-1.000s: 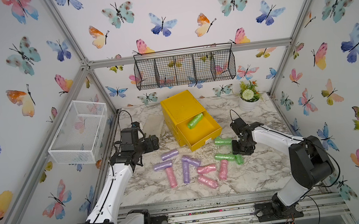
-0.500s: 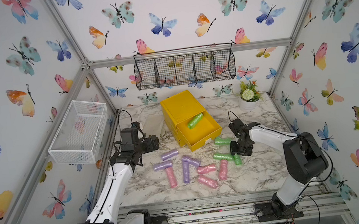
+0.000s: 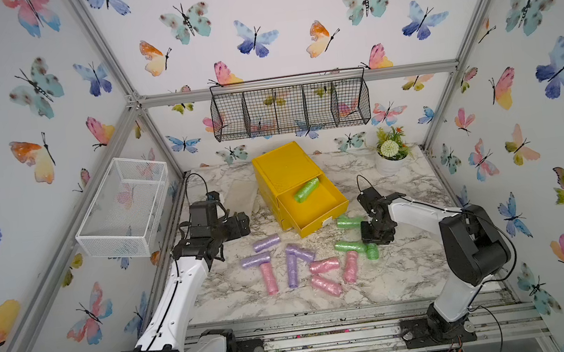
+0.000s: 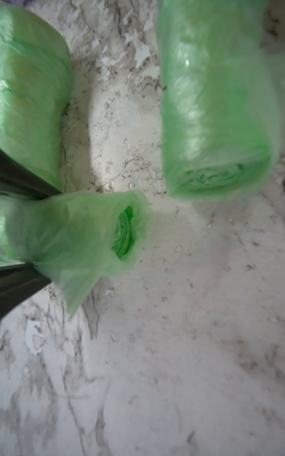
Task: Sort the rolls of trash bags by color and place them into the drawer
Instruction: Pick up the roll of trash bags from the center of the board.
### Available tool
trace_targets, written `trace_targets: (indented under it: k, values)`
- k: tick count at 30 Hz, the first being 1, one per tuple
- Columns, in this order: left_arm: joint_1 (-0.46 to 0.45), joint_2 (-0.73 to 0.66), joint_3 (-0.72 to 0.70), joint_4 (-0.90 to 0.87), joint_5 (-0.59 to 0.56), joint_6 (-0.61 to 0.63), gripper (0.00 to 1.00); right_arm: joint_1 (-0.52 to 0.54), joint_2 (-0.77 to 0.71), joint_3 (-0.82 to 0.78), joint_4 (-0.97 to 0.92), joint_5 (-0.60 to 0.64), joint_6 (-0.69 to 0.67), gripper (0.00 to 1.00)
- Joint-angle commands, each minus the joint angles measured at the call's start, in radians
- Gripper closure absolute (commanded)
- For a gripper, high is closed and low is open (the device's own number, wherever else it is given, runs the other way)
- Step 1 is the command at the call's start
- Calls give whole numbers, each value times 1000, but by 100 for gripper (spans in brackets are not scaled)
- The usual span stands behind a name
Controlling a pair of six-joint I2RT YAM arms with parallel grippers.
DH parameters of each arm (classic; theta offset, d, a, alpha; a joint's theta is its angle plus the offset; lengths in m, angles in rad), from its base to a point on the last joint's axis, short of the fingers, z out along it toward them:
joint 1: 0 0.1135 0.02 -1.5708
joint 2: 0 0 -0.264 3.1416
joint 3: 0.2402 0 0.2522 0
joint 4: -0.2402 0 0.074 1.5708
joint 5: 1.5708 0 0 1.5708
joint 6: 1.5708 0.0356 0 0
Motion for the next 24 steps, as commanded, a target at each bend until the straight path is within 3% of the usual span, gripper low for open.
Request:
trace_targets:
  k: [1, 8, 16, 20, 24]
  values:
    - [6, -9, 2, -1, 17, 12, 5, -3, -38, 17, -12, 28, 21, 61]
    - [5, -10, 0, 0, 17, 12, 5, -5, -150, 51, -75, 29, 56, 68]
    - [9, 4, 10, 0, 31, 12, 5, -5, -373, 249, -192, 72, 155, 71]
    - [12, 1, 10, 0, 37, 10, 5, -3, -389, 412, -164, 1, 223, 72]
    - [13, -1, 8, 3, 43, 9, 5, 0, -360, 491, -39, -144, 340, 78]
